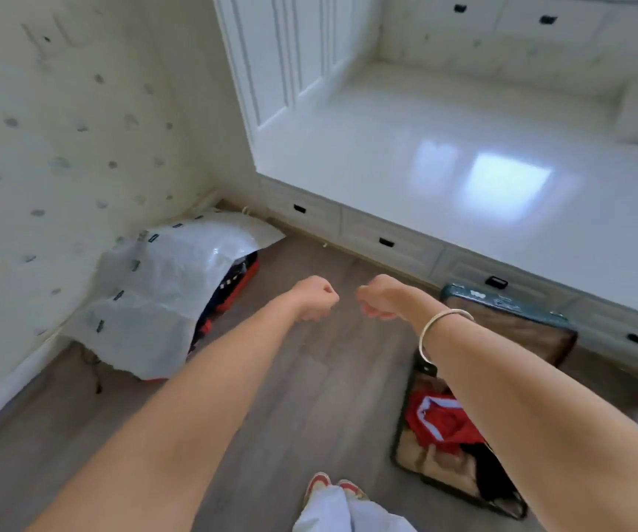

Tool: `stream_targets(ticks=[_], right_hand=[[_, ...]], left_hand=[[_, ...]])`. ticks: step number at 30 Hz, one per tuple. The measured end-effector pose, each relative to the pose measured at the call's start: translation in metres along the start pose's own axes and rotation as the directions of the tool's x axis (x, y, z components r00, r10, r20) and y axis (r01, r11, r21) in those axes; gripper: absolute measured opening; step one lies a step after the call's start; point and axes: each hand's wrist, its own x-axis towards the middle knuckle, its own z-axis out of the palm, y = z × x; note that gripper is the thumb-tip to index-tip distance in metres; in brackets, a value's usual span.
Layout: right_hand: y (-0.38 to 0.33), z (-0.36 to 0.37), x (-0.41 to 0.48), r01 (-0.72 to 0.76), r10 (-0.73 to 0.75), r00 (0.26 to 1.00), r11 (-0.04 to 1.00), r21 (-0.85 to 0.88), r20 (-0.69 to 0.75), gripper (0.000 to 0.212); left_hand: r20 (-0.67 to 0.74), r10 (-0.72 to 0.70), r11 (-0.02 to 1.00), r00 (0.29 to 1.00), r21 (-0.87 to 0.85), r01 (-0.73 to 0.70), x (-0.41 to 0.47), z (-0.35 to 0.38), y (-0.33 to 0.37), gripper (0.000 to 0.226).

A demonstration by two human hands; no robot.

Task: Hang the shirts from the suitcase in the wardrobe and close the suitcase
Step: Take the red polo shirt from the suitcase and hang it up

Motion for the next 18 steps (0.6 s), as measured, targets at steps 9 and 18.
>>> stream_targets(ticks=[9,18], right_hand=[[0.186,-0.046,-0.039,-0.287,0.345,0.932,0.887,0.362,-0.107,0.036],[0.303,-0.049,-0.044,-0.383,0.500,0.865,0.714,0.586,-0.045,0.037]], left_hand=[[0.334,0.211,0.922,0.919,0.245,-0.300,0.043,0.126,0.114,0.031],[0.483,0.211,0.843,0.850,0.350,-0.408,0.073,0.229,0.182,0.033]])
